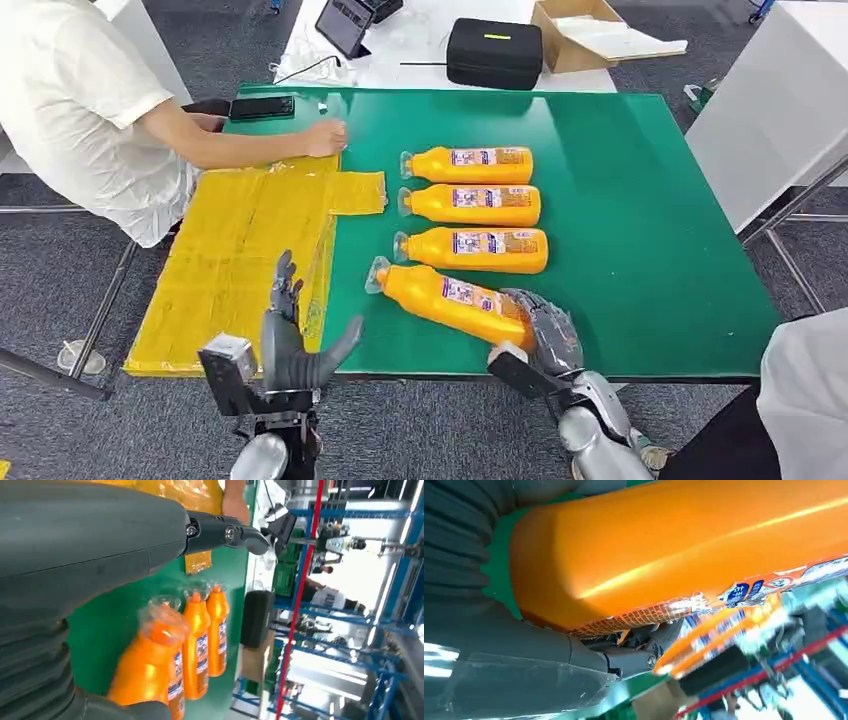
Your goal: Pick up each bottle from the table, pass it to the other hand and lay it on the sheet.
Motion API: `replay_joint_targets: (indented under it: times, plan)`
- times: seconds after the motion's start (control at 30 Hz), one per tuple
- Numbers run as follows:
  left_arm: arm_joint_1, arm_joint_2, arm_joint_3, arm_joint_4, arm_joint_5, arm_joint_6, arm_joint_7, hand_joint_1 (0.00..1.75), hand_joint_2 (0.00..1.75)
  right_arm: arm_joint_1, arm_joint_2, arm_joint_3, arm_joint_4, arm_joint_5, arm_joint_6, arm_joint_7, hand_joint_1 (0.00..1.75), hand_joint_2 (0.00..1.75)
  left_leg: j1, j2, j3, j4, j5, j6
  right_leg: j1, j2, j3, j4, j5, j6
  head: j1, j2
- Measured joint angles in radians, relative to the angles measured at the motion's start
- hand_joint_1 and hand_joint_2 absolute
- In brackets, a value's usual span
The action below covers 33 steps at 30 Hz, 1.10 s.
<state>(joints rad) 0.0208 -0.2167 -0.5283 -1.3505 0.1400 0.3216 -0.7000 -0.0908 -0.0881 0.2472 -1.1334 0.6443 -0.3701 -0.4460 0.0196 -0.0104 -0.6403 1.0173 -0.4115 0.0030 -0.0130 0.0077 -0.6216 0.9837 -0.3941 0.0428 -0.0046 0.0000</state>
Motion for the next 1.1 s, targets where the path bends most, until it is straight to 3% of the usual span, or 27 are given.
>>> replay_joint_targets:
  times: [0.13, 0.17, 0.2, 0.23, 0.33, 0.37, 0.43, 0.47, 0.73, 1.1]
  plan:
    - [0.048, 0.020, 0.000, -0.068, 0.038, 0.011, 0.000, 0.00, 1.75, 0.049, 0.022, -0.035, -0.073, -0.020, -0.032, -0.015, 1.45, 1.75, 0.000, 0.000, -0.001, 0.000, -0.001, 0.000, 0.000, 0.000, -0.002, 0.000, 0.000, 0.000, 0.000, 0.000]
    - [0.054, 0.024, 0.000, -0.077, 0.040, 0.011, 0.000, 0.00, 1.75, 0.057, 0.025, -0.041, -0.084, -0.021, -0.033, -0.016, 1.34, 1.75, 0.000, 0.000, -0.001, 0.000, -0.001, 0.000, 0.000, 0.000, -0.002, 0.000, 0.000, 0.000, 0.000, 0.000]
    - [0.059, 0.027, 0.000, -0.087, 0.045, 0.011, 0.000, 0.00, 1.75, 0.064, 0.028, -0.047, -0.095, -0.022, -0.035, -0.018, 1.08, 1.75, 0.000, 0.000, -0.001, 0.000, -0.001, 0.000, 0.000, 0.000, -0.002, 0.000, 0.000, 0.000, 0.000, 0.000]
    - [0.065, 0.031, 0.000, -0.096, 0.067, 0.003, 0.003, 0.00, 1.75, 0.070, 0.032, -0.053, -0.106, -0.027, -0.041, -0.022, 1.01, 1.75, 0.000, 0.000, -0.001, 0.000, -0.001, 0.000, 0.000, 0.000, -0.002, 0.000, 0.000, 0.000, 0.000, 0.000]
    - [0.081, 0.041, 0.001, -0.123, 0.176, -0.053, 0.032, 0.00, 1.75, 0.089, 0.050, -0.072, -0.138, -0.043, -0.069, -0.042, 1.01, 1.75, 0.000, 0.000, -0.001, 0.000, -0.001, 0.000, 0.000, 0.000, -0.002, 0.000, 0.000, 0.000, 0.000, 0.000]
    - [0.087, 0.044, 0.001, -0.132, 0.205, -0.073, 0.046, 0.00, 1.75, 0.095, 0.055, -0.076, -0.149, -0.048, -0.073, -0.046, 1.12, 1.75, 0.000, 0.000, -0.001, 0.000, -0.001, 0.000, 0.000, 0.000, -0.002, 0.000, 0.000, 0.000, 0.000, 0.000]
    - [0.093, 0.054, 0.002, -0.140, 0.275, -0.130, 0.086, 0.00, 1.75, 0.105, 0.064, -0.078, -0.171, -0.055, -0.078, -0.057, 1.71, 1.75, 0.000, 0.000, -0.001, 0.000, -0.001, 0.000, 0.000, 0.000, -0.002, 0.000, 0.000, 0.000, 0.000, 0.000]
    - [0.096, 0.057, 0.002, -0.140, 0.293, -0.150, 0.095, 0.00, 1.75, 0.108, 0.069, -0.078, -0.180, -0.056, -0.078, -0.059, 1.75, 1.75, 0.000, 0.001, -0.001, 0.000, -0.001, 0.000, 0.000, 0.000, -0.002, 0.000, 0.000, 0.000, 0.000, 0.000]
    - [0.078, 0.069, 0.000, -0.071, 0.439, -0.283, 0.211, 0.00, 1.75, 0.111, 0.094, -0.050, -0.204, -0.066, -0.045, -0.092, 1.75, 1.75, 0.000, 0.001, -0.002, 0.000, 0.000, 0.000, 0.000, 0.000, -0.002, 0.000, 0.000, 0.000, 0.000, 0.000]
    - [-0.021, 0.048, -0.024, 0.041, 0.343, -0.324, 0.207, 0.00, 1.75, 0.048, 0.131, 0.095, -0.151, -0.113, -0.017, -0.114, 1.75, 1.75, 0.000, 0.001, -0.002, 0.000, 0.000, 0.000, 0.000, 0.000, -0.002, 0.000, 0.000, 0.000, 0.000, 0.000]
